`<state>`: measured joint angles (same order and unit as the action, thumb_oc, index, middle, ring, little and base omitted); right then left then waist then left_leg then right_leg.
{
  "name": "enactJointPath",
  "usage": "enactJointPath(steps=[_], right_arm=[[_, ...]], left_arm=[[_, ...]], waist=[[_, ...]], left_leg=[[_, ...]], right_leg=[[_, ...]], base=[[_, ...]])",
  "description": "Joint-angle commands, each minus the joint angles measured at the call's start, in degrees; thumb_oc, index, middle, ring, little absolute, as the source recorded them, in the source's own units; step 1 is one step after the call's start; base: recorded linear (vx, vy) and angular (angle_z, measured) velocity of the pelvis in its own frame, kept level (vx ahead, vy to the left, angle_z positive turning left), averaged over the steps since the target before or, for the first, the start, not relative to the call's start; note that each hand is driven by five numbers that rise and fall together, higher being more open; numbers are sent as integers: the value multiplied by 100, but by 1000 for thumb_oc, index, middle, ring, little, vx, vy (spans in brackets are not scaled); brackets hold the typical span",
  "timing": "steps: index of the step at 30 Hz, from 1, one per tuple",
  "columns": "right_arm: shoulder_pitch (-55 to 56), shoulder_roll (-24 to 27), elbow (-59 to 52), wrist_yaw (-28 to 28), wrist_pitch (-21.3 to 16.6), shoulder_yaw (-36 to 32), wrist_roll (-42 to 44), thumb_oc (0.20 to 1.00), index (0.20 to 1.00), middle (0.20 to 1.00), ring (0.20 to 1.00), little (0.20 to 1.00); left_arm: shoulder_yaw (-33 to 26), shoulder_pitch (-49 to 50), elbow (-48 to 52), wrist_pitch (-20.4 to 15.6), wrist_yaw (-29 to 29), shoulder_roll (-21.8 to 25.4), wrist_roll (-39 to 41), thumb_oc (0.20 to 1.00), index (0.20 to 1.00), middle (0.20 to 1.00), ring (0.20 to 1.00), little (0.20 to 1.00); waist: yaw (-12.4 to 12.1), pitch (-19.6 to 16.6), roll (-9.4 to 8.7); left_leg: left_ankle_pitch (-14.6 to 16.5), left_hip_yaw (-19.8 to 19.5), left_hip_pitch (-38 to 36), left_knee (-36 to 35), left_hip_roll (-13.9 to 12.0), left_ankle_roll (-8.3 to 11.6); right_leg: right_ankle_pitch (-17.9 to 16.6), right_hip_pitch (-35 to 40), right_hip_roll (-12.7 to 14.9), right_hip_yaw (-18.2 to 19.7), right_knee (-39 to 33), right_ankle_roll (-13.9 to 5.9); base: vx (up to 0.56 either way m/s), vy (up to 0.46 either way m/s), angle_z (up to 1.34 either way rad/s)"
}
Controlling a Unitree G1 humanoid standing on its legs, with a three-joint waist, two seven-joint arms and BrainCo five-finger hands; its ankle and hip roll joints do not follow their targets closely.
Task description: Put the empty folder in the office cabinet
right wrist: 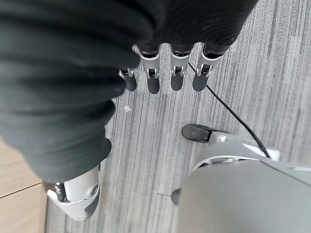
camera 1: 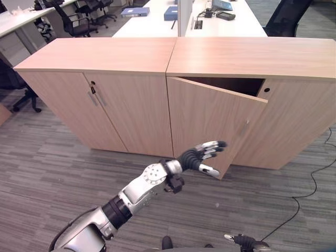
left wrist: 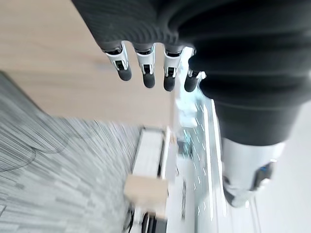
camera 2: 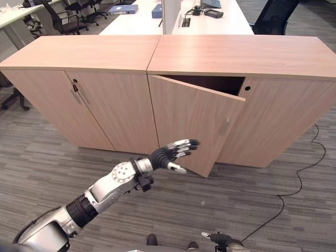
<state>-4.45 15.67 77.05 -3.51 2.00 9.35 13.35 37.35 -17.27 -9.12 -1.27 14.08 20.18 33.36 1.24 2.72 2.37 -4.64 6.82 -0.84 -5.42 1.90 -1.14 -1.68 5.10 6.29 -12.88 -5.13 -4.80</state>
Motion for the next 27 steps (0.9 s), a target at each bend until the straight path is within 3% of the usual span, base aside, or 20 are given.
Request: enactJointPath(steps=[1, 6, 10, 13, 16, 22, 27], right_arm=[[62, -112, 312, -45, 46, 92, -179, 1000, 1000, 1000, 1000, 1000], [247, -12, 221, -102, 10, 23, -157, 1000, 1000, 1000, 1000, 1000], [478, 179, 69, -157, -43, -106, -84, 1000, 1000, 1000, 1000, 1000], [536, 210, 4, -155, -49, -118, -44, 1000, 1000, 1000, 1000, 1000], [519, 149, 44, -139, -17, -12, 27, 1000, 1000, 1000, 1000, 1000], [428, 40, 199, -23, -22, 132, 109, 1000, 1000, 1000, 1000, 1000], [331, -50, 259, 86, -21, 203, 124, 1000, 1000, 1000, 1000, 1000]], left_arm=[[-555, 340, -671, -66, -163, 507, -323, 1000, 1000, 1000, 1000, 1000], [-1302, 1304, -1625, 17, -228, 584, -343, 1000, 1000, 1000, 1000, 1000], [-2091, 2090, -3127, 191, -326, 128, -91, 1000, 1000, 1000, 1000, 1000], [-2408, 2122, -3825, 185, -427, -200, 62, 1000, 1000, 1000, 1000, 1000], [-2598, 1737, -5155, 61, -740, -646, -403, 1000, 1000, 1000, 1000, 1000], [-2752, 1279, -6117, -156, -1224, -722, -1216, 1000, 1000, 1000, 1000, 1000], [-2802, 1200, -6328, -214, -1549, -714, -1792, 1000, 1000, 1000, 1000, 1000]], waist=[[-143, -44, -265], [-179, -59, -262], [-192, -84, -287], [-189, -93, -306], [-175, -104, -342], [-152, -92, -389], [-165, -81, -417]], left_leg=[[800, -214, -127, 42, -359, 237], [735, -207, -84, 42, -402, 264], [655, -213, -48, 42, -477, 305], [612, -227, -15, 42, -518, 327], [543, -226, 8, 42, -618, 395], [416, -210, 29, 42, -842, 548], [283, -186, 55, 42, -1083, 686]], right_leg=[[253, -100, 461, 66, 13, -515], [261, -145, 402, 101, 13, -456], [283, -183, 308, 129, 13, -385], [292, -205, 263, 145, 13, -345], [334, -205, 149, 194, 13, -256], [446, -184, -82, 243, 13, -97], [553, -186, -333, 298, 13, 30]], base=[[1, -47, -3], [-6, -44, -2], [-9, -70, -3], [-18, -72, -2], [-27, -115, -1], [-32, -136, -1], [-23, -157, -3]])
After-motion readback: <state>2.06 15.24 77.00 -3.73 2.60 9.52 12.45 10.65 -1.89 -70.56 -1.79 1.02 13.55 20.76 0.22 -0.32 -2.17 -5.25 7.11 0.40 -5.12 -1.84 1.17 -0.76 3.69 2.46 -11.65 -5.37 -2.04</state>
